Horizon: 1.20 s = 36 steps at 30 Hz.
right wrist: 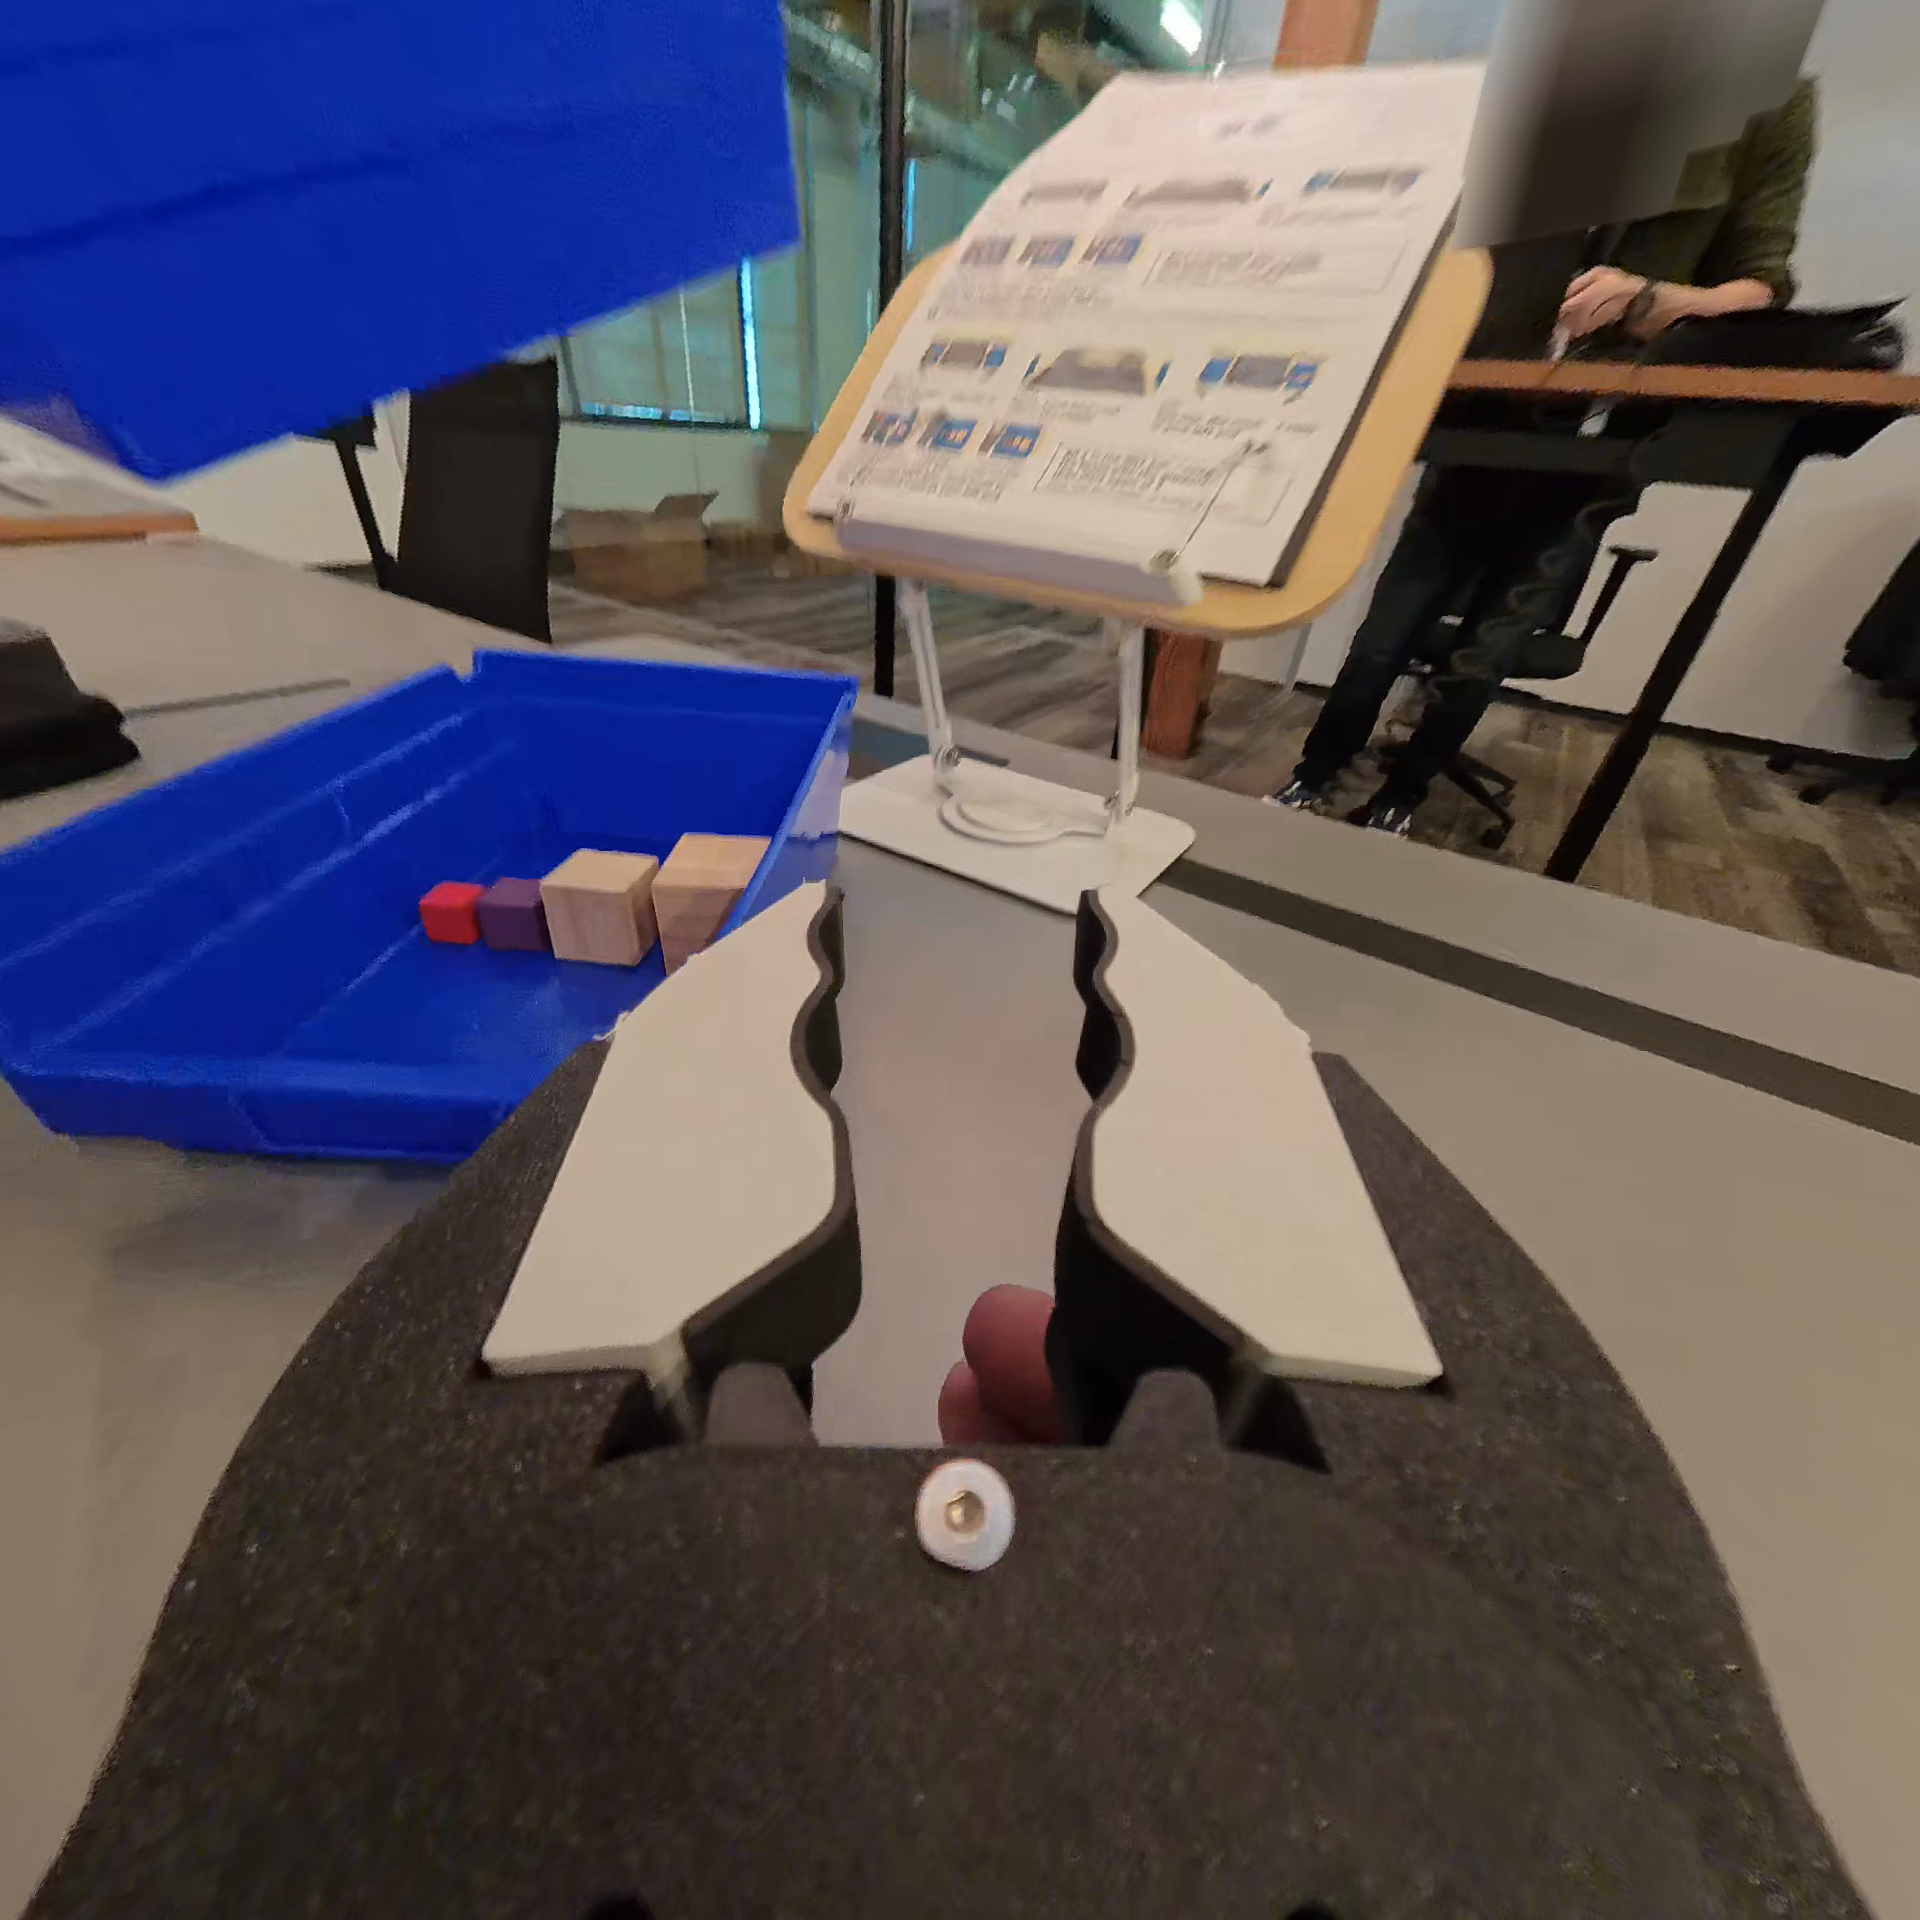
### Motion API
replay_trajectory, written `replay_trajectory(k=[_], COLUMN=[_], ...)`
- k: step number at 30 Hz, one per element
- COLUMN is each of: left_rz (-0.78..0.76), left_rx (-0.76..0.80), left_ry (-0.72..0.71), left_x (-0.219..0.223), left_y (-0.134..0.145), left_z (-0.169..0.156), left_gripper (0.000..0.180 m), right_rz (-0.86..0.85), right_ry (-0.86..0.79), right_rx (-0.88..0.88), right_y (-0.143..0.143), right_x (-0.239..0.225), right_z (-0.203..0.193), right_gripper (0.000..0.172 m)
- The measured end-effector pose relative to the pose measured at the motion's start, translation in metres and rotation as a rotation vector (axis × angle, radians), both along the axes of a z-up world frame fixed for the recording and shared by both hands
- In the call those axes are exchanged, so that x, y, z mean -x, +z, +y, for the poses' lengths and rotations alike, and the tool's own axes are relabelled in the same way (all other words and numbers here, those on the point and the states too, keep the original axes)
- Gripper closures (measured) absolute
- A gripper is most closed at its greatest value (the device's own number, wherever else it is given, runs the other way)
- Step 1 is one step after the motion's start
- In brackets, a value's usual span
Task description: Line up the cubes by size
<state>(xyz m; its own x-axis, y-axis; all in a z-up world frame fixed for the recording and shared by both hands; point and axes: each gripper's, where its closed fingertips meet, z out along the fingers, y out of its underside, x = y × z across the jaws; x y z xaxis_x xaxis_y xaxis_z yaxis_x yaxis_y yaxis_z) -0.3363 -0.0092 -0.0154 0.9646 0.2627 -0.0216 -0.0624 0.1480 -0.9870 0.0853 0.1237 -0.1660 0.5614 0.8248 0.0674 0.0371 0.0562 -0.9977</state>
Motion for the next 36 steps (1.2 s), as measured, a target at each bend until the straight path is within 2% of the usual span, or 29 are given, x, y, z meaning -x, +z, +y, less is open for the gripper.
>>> replay_trajectory(k=[6,11,15,18,22,29,36], left_rz=[-0.008,-0.041,-0.046,-0.017,-0.018,0.029,-0.003], left_rx=[0.057,0.135,0.189,0.217,0.256,0.317,0.359], left_ry=[-0.288,-0.499,-0.632,-0.684,-0.724,-0.749,-0.749], left_x=[-0.145,-0.259,-0.339,-0.383,-0.42,-0.456,-0.467], left_y=[-0.021,-0.048,-0.073,-0.091,-0.12,-0.17,-0.197], left_z=[0.062,0.104,0.124,0.134,0.147,0.158,0.166], left_gripper=[0.177,0.178,0.178,0.178,0.178,0.178,0.178], right_rz=[0.21,0.346,0.439,0.506,0.544,0.47,0.39], right_ry=[-0.047,-0.114,-0.19,-0.263,-0.315,-0.344,-0.356], right_rx=[-0.036,-0.069,-0.094,-0.109,-0.06,0.023,0.058], right_y=[0.056,0.089,0.103,0.104,0.09,0.052,0.032], right_x=[-0.066,-0.123,-0.168,-0.2,-0.222,-0.218,-0.207], right_z=[-0.028,-0.052,-0.066,-0.075,-0.077,-0.064,-0.042], right_gripper=[0.129,0.13,0.128,0.127,0.123,0.124,0.124])
